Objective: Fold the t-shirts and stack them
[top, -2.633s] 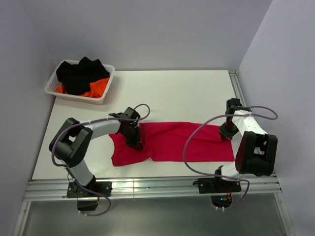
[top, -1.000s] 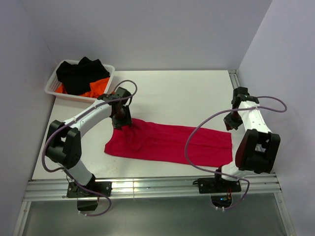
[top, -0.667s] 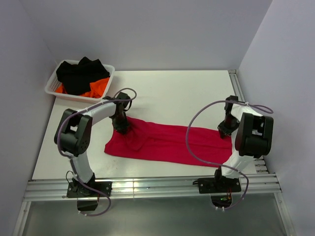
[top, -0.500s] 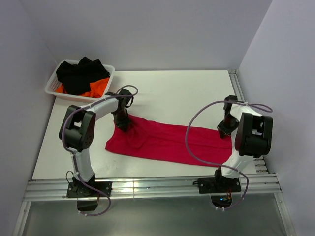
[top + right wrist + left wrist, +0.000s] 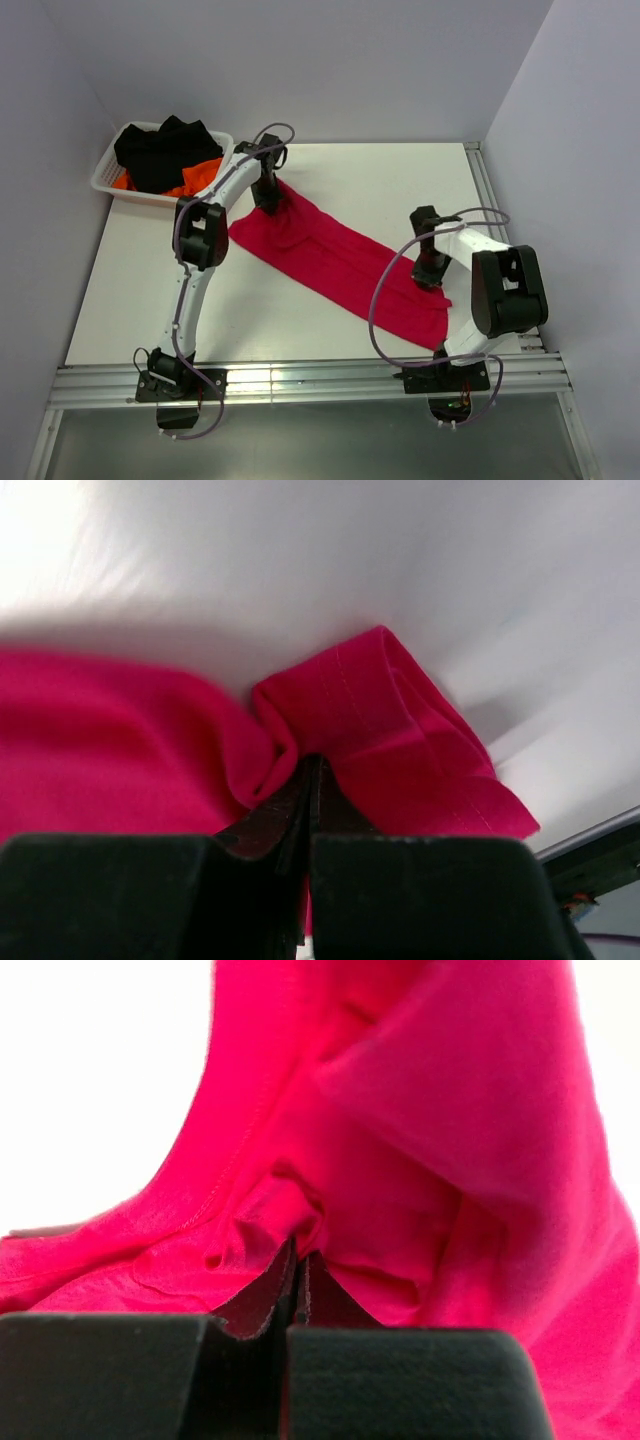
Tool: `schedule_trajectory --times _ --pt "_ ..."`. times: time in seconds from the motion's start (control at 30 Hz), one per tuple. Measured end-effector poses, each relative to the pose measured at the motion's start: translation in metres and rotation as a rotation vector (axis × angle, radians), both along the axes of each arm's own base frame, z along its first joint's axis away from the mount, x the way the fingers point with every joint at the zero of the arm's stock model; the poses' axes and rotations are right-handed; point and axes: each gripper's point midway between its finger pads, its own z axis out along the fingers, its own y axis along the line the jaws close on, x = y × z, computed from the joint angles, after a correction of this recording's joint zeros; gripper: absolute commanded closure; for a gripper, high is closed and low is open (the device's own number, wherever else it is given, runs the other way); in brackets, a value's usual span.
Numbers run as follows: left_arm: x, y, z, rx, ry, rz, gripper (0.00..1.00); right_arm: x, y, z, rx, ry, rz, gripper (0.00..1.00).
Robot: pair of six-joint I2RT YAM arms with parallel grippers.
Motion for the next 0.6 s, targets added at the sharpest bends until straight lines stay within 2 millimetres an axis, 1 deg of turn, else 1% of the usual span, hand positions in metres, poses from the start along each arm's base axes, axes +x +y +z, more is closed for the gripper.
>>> schedule_trajectory --times 0.03,0.07,0.17,0.2,0.33,0.43,0.5,0.53,0.57,0.6 --pt "0.012 -0.003 0.001 -0.011 -0.025 0.003 1.00 -0.004 0.012 0.000 0.017 0.008 0.038 1.00" --pt "0.032 -0.007 0.002 -0.033 -0.072 0.009 1.00 -0.011 0.026 -0.001 0.041 0.022 0.080 1.00" --pt "0.055 -0.013 0.004 -0.093 -0.127 0.016 1.00 -0.024 0.064 -0.001 0.101 0.062 0.186 1.00" --pt "0.063 -0.016 0.004 -0.118 -0.145 0.016 1.00 -0.030 0.080 -0.001 0.124 0.078 0.236 1.00" --pt "0.095 -0.037 0.007 -0.272 -0.227 0.000 1.00 -0.060 0.160 0.000 0.238 0.188 0.470 1.00" --pt "0.115 -0.058 0.011 -0.404 -0.286 -0.029 0.99 -0.081 0.219 0.000 0.308 0.285 0.634 1.00" --pt "0.121 -0.073 0.012 -0.474 -0.310 -0.053 0.96 -0.092 0.254 0.001 0.346 0.326 0.729 1.00" --pt "0.123 -0.081 0.013 -0.513 -0.320 -0.067 0.92 -0.098 0.271 0.002 0.364 0.333 0.774 1.00" --pt "0.125 -0.089 0.014 -0.547 -0.328 -0.082 0.91 -0.101 0.283 0.002 0.378 0.333 0.806 1.00" --pt "0.126 -0.095 0.015 -0.568 -0.334 -0.093 0.84 -0.105 0.294 0.003 0.390 0.330 0.833 1.00"
